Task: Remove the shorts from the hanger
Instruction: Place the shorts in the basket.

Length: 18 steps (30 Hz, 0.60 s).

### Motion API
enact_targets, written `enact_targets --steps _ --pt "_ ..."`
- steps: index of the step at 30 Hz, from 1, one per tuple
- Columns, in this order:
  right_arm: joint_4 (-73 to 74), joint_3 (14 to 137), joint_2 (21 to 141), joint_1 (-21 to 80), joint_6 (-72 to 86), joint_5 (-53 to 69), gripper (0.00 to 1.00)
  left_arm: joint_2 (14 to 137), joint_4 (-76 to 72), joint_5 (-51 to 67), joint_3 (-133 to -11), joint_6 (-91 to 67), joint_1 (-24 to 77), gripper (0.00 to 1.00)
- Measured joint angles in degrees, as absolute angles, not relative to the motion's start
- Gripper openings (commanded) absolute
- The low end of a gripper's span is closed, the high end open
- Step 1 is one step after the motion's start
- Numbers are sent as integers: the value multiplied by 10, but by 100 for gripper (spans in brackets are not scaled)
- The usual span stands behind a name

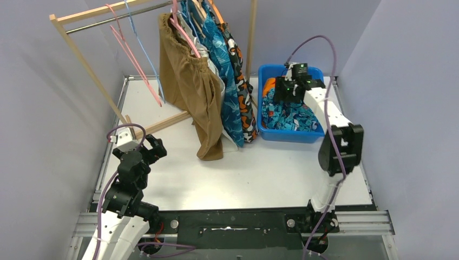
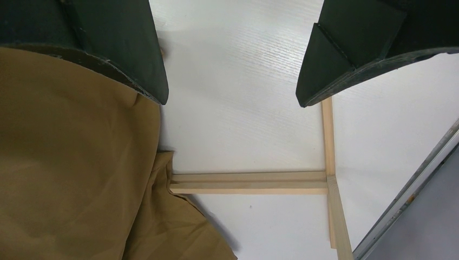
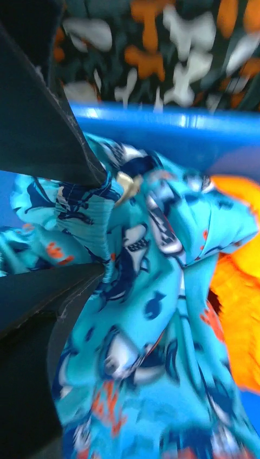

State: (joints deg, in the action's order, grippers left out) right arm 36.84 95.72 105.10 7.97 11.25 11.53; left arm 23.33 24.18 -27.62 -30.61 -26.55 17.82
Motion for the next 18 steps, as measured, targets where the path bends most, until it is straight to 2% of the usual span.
enact_targets --steps 3,6,11,18 --pt "346 934 1126 91 112 106 52 233 242 -277 -306 -266 178 90" --pt "297 829 1149 101 110 89 51 233 243 -279 -306 -266 178 90" --pt "249 746 1072 110 110 79 55 232 242 -278 -306 -266 178 90" --pt "275 733 1034 110 115 63 66 246 242 -278 -306 -266 178 90"
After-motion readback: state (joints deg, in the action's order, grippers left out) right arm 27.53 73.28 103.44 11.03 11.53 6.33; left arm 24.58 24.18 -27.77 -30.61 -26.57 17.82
